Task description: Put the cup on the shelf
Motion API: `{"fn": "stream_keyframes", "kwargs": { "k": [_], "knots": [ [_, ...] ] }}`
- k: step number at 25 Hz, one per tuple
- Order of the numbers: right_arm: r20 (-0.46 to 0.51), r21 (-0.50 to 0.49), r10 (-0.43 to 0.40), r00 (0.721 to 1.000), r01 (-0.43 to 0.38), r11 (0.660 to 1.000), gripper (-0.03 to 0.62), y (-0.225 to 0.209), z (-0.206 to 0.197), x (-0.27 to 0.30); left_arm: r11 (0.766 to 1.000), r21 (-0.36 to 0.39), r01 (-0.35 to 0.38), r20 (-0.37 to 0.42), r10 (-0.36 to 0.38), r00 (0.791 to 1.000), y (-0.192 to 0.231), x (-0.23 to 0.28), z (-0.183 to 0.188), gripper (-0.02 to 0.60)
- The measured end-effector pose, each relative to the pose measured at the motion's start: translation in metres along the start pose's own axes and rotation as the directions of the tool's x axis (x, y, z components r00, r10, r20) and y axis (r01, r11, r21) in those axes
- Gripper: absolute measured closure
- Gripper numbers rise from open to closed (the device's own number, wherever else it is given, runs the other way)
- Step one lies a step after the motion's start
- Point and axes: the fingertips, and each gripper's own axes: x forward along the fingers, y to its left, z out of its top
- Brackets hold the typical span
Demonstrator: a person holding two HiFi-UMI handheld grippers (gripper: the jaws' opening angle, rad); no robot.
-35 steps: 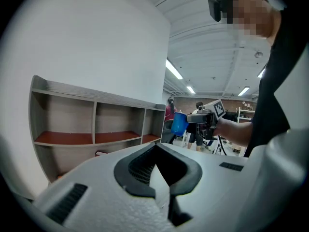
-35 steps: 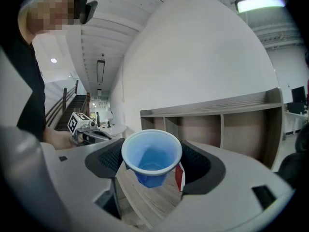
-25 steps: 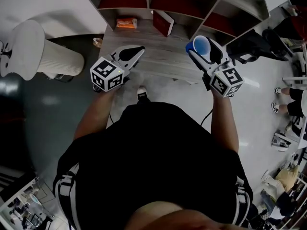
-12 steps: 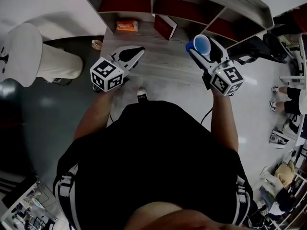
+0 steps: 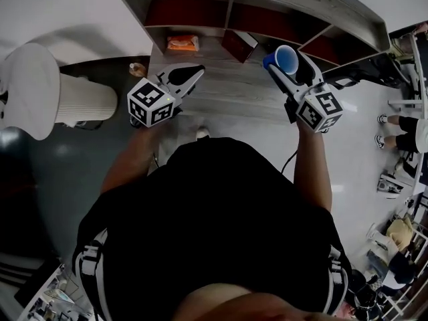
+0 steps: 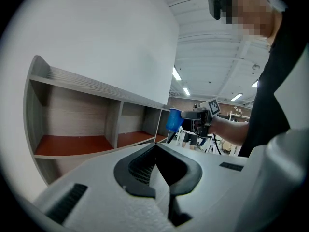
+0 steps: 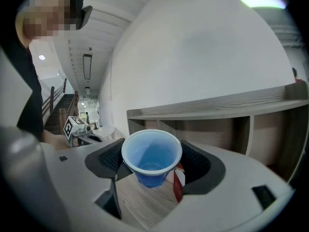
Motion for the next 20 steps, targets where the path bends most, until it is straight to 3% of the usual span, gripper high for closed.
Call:
{"fn": "stream_keyframes", "kwargs": {
  "k": [8, 20],
  "knots": [
    [0.013, 0.001, -0.06, 0.998, 0.06, 0.998, 0.227, 0.001, 0.006, 0.021, 1.0, 0.006, 0.028, -0.003, -0.028, 1.0, 0.034, -0.018, 0.002, 0.565],
    [0.002, -0.006, -0.09, 0.996, 0.09, 0.996, 0.227, 0.0, 0.009, 0.031, 0.999, -0.031, 0.018, 0.015, -0.018, 1.0, 0.046, -0.045, -0.008, 0.565]
  ]
}}
